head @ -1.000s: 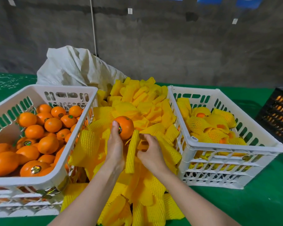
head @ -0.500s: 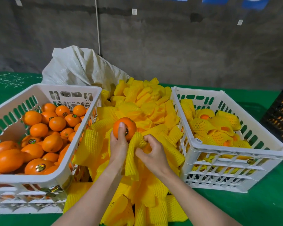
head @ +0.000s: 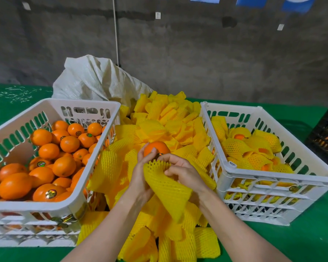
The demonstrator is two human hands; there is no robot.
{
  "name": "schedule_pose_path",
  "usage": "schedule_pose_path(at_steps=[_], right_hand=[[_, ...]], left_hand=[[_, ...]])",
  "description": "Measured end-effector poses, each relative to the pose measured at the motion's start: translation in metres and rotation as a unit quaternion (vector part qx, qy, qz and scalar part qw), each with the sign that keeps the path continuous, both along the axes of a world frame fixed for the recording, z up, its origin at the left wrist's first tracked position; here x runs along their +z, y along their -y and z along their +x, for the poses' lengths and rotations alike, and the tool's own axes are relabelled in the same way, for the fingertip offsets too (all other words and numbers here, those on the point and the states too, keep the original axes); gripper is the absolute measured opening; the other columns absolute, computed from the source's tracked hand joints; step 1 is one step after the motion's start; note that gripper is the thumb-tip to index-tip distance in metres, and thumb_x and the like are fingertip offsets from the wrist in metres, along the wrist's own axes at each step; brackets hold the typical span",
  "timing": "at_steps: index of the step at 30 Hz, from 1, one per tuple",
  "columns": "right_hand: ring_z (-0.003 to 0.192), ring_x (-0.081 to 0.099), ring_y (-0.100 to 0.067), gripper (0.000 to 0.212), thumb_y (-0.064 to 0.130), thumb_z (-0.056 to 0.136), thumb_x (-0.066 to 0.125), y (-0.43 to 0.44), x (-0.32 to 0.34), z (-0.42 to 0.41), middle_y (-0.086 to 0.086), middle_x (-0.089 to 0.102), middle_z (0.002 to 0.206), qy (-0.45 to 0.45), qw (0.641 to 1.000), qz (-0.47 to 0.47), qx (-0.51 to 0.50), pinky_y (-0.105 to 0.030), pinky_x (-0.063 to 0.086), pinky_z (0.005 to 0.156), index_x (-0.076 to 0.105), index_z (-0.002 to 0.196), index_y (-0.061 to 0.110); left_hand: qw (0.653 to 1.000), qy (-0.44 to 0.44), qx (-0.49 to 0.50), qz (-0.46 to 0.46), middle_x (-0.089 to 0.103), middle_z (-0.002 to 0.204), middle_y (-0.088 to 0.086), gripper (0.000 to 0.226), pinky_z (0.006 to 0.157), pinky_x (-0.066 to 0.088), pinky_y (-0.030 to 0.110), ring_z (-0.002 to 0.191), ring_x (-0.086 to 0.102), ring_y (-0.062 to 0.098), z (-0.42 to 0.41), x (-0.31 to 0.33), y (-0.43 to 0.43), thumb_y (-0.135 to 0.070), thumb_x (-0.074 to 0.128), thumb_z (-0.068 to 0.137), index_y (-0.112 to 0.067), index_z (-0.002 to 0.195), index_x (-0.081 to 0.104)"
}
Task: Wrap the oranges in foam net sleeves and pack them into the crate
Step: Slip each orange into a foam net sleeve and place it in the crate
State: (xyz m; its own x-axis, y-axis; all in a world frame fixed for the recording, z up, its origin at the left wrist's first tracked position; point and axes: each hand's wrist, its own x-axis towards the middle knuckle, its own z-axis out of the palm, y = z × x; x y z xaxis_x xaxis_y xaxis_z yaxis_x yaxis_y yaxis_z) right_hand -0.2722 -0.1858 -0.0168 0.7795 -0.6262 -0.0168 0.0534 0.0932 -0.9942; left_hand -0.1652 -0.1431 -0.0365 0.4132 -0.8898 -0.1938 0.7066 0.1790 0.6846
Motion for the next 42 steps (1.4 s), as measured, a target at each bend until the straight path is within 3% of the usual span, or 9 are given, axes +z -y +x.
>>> schedule_pose_path(at_steps=[6,12,17,21,25,30,35,38,42], right_hand=[[0.039,0.036,-0.001,0.03,-0.01,0.087,0.049,0.004,-0.007,0.0,0.004,0.051,0.055,0.002,0.954,-0.143,-0.262,-0.016,0.029,0.042,0.062,0.078,0.015],[0.049,0.036,-0.006,0.022,0.002,0.094,0.047,0.006,-0.013,0.0,0.003,0.042,0.058,0.006,0.933,-0.129,-0.335,-0.025,0.031,0.05,0.053,0.085,0.021],[0.082,0.057,-0.021,0.008,0.017,0.097,0.047,-0.005,-0.022,0.001,-0.013,0.058,0.095,0.015,0.967,-0.025,-0.254,-0.035,0.045,0.067,0.053,0.1,0.013],[0.081,0.054,-0.021,0.006,0.016,0.093,0.05,-0.007,-0.021,0.004,-0.013,0.057,0.092,0.017,0.966,-0.057,-0.252,-0.037,0.043,0.07,0.05,0.089,0.021],[0.075,0.048,-0.02,0.015,0.011,0.093,0.048,-0.007,-0.015,0.004,-0.007,0.054,0.078,0.017,0.953,-0.087,-0.291,-0.037,0.038,0.066,0.053,0.082,0.021],[0.079,0.053,-0.028,0.023,0.02,0.087,0.055,-0.004,-0.002,0.011,-0.007,0.06,0.075,0.034,0.948,0.04,-0.314,-0.045,0.045,0.077,0.063,0.066,0.02],[0.056,0.037,-0.015,0.043,0.032,0.089,0.06,0.001,-0.001,0.009,-0.016,0.042,0.056,-0.015,0.943,-0.182,-0.28,-0.036,0.032,0.056,0.05,0.063,-0.001],[0.046,0.031,-0.003,0.039,0.024,0.093,0.054,0.011,0.001,0.009,0.007,0.034,0.051,0.004,0.93,-0.206,-0.304,-0.021,0.026,0.05,0.042,0.057,0.016],[0.047,0.026,-0.004,0.042,0.02,0.094,0.053,0.013,0.004,0.011,0.004,0.029,0.05,0.021,0.931,-0.196,-0.306,-0.023,0.023,0.048,0.035,0.055,0.017]], left_hand=[[0.999,0.034,-0.013,-0.03,0.072,0.095,0.008,0.051,0.073,0.054,0.038,0.083,0.069,0.024,-0.002,-0.004,0.001,-0.024,0.067,0.069,-0.03,0.118,0.055],[0.992,0.111,-0.055,-0.032,0.064,0.115,0.011,0.077,0.084,0.055,0.036,0.1,0.066,0.022,-0.006,-0.004,-0.002,-0.042,0.084,0.056,-0.027,0.124,0.05],[0.986,0.163,-0.015,-0.036,0.066,0.112,0.008,0.06,0.069,0.057,0.029,0.092,0.069,0.02,-0.001,0.0,-0.001,-0.022,0.07,0.067,-0.027,0.124,0.053],[0.994,0.069,-0.032,-0.073,0.073,0.091,0.007,0.045,0.064,0.058,0.032,0.079,0.071,0.02,-0.003,0.003,0.004,-0.022,0.064,0.069,-0.021,0.113,0.057],[0.998,0.022,-0.027,-0.042,0.062,0.108,0.021,0.066,0.072,0.053,0.037,0.087,0.064,0.029,-0.003,0.004,0.002,-0.03,0.06,0.07,-0.009,0.132,0.048],[0.991,0.045,-0.107,-0.064,0.071,0.068,0.004,0.042,0.053,0.054,0.024,0.06,0.068,0.014,-0.004,-0.001,0.0,-0.039,0.044,0.083,-0.016,0.068,0.076],[0.993,0.025,-0.095,-0.059,0.071,0.072,0.003,0.042,0.059,0.055,0.024,0.066,0.069,0.013,-0.002,-0.003,0.001,-0.047,0.05,0.079,-0.018,0.067,0.077],[0.996,0.012,-0.088,-0.03,0.071,0.088,0.009,0.042,0.071,0.047,0.033,0.079,0.063,0.022,-0.002,-0.003,0.0,-0.051,0.063,0.066,-0.016,0.082,0.078],[0.995,-0.004,-0.097,0.004,0.067,0.089,0.01,0.049,0.067,0.027,0.032,0.079,0.045,0.025,0.0,-0.002,0.0,-0.054,0.071,0.052,-0.017,0.083,0.078]])
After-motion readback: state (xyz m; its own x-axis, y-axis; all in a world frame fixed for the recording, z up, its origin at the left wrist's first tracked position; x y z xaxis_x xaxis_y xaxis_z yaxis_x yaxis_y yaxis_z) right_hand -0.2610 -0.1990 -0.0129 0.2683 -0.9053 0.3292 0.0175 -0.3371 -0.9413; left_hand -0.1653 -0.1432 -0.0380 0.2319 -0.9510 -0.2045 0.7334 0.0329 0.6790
